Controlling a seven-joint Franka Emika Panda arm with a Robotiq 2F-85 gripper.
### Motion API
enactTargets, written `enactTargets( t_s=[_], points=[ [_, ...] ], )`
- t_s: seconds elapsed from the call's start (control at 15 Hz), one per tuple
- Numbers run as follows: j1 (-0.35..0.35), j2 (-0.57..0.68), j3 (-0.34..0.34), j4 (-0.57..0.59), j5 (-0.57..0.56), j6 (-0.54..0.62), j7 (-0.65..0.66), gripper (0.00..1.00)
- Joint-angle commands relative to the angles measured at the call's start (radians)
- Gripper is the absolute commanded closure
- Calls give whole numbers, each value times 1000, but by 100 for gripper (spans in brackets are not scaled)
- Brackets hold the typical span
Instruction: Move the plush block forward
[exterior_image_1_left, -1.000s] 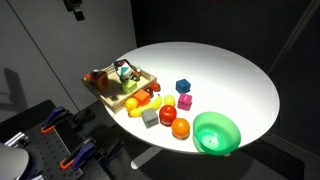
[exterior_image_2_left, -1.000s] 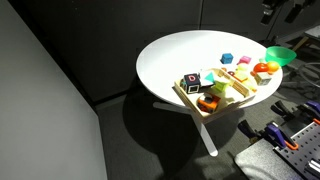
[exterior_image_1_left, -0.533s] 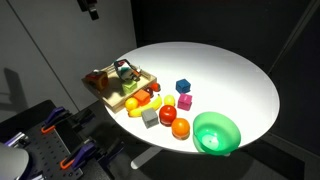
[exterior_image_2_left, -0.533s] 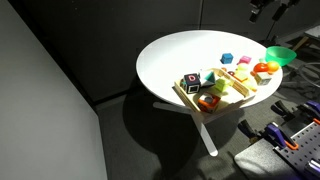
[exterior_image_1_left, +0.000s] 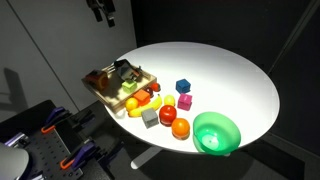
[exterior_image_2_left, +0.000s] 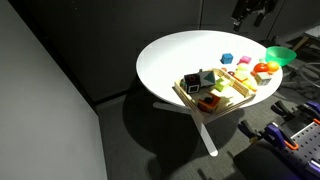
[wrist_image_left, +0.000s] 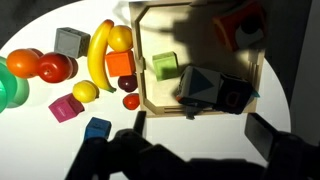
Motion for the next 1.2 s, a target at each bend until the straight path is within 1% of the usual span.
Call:
enactTargets(
  t_s=[0.0, 0.2, 0.27, 0.47, 0.8, 1.13],
  points=[
    [-1, 110, 10, 89, -80, -10, 38, 0],
    [9, 157, 3, 122, -110, -9, 33, 0],
    [14, 125, -7, 79, -83, -2, 12, 0],
    [16, 152, -8, 101, -87, -2, 12, 0],
    [17, 153, -8, 104, -87, -2, 12, 0],
    [39, 231, 7, 144, -86, 14, 51, 0]
  ],
)
